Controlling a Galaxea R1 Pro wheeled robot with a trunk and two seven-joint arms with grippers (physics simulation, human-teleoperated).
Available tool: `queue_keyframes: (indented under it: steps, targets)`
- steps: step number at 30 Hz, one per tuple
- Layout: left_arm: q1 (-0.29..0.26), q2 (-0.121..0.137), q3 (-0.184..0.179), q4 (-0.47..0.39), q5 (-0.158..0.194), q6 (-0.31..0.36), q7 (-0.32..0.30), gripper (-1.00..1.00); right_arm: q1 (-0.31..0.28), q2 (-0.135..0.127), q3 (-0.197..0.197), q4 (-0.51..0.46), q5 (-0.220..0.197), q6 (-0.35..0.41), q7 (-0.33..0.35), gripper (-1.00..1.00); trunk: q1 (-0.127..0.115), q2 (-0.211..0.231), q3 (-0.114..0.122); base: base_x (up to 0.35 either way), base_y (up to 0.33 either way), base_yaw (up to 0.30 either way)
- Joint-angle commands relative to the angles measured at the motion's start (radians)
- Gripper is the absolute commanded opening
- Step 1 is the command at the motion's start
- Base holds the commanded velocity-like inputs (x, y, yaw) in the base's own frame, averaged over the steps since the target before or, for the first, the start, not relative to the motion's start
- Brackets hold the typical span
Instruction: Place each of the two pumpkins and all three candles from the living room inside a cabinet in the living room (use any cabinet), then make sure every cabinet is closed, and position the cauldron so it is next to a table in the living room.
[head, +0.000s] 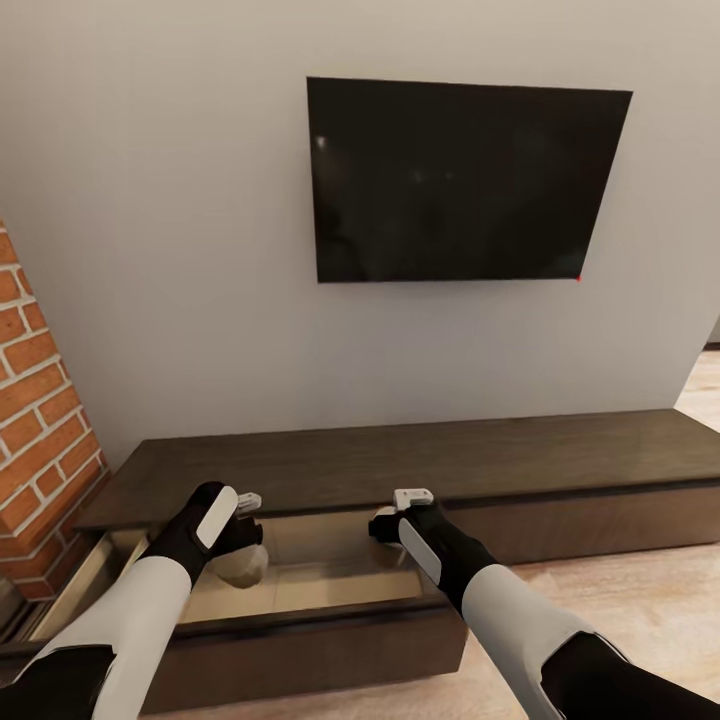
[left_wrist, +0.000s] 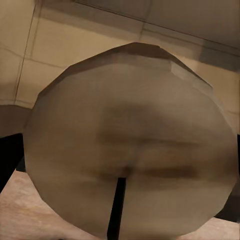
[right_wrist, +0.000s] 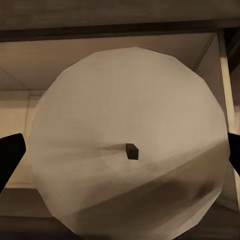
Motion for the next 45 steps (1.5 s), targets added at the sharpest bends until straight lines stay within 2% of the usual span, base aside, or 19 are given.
queue_keyframes:
  steps: [1, 6, 12, 13, 14, 15, 16, 18, 22, 27, 45]
  targets:
    - [-0.001, 0.0, 0.002, 0.006, 0.011, 0.002, 0.01, -1.0, -0.001, 0.0, 0.005, -0.001, -0.009, 0.002, -0.011, -1.0, 0.0, 0.0, -0.001, 0.165, 0.0, 0.0]
    - [0.0, 0.001, 0.002, 0.056, 0.008, 0.002, 0.01, -1.0, -0.001, 0.0, 0.005, -0.001, -0.01, 0.005, -0.013, -1.0, 0.0, 0.0, -0.001, 0.118, 0.0, 0.0]
    - [0.0, 0.001, 0.002, 0.066, 0.01, -0.016, 0.011, -1.0, -0.002, 0.0, 0.005, -0.001, -0.011, 0.01, -0.017, -1.0, 0.0, 0.0, -0.001, 0.009, 0.0, 0.0]
    - [0.0, 0.0, 0.002, 0.088, 0.01, -0.083, 0.009, -1.0, -0.002, 0.0, 0.005, -0.001, -0.012, 0.01, -0.017, -1.0, 0.0, 0.0, -0.001, 0.0, 0.0, 0.0]
    - [0.0, 0.0, 0.001, 0.096, 0.01, -0.108, 0.008, -1.0, -0.002, 0.0, 0.005, -0.001, -0.012, 0.01, -0.017, -1.0, 0.0, 0.0, -0.001, 0.0, 0.0, 0.0]
    - [0.0, -0.002, 0.001, 0.121, 0.01, -0.183, 0.006, -1.0, -0.002, 0.0, 0.005, -0.001, -0.012, 0.01, -0.016, -1.0, 0.0, 0.0, -0.001, 0.0, 0.0, 0.0]
    - [0.0, -0.003, 0.0, 0.135, 0.01, -0.223, 0.006, -1.0, -0.002, 0.0, 0.005, -0.001, -0.012, 0.01, -0.016, -1.0, 0.0, 0.0, -0.001, 0.0, 0.0, 0.0]
    - [0.0, -0.005, 0.0, 0.153, 0.01, -0.271, 0.005, -1.0, -0.002, 0.0, 0.005, -0.001, -0.012, 0.01, -0.015, -1.0, 0.0, 0.0, -0.001, 0.0, 0.0, 0.0]
    - [-0.001, -0.005, -0.001, 0.167, 0.01, -0.306, 0.005, -1.0, -0.002, 0.0, 0.005, -0.001, -0.012, 0.011, -0.015, -1.0, 0.0, 0.0, -0.001, 0.0, 0.0, 0.0]
    - [-0.001, -0.006, -0.001, 0.169, 0.008, -0.311, 0.005, -1.0, -0.002, 0.0, 0.006, -0.001, -0.012, 0.012, -0.015, -1.0, 0.0, 0.0, -0.001, 0.0, 0.0, 0.0]
    - [0.0, -0.004, -0.001, 0.17, 0.009, -0.304, 0.006, -1.0, -0.001, 0.0, 0.005, -0.007, -0.015, 0.012, -0.014, -1.0, 0.069, -0.126, -0.057, 0.0, 0.0, 0.0]
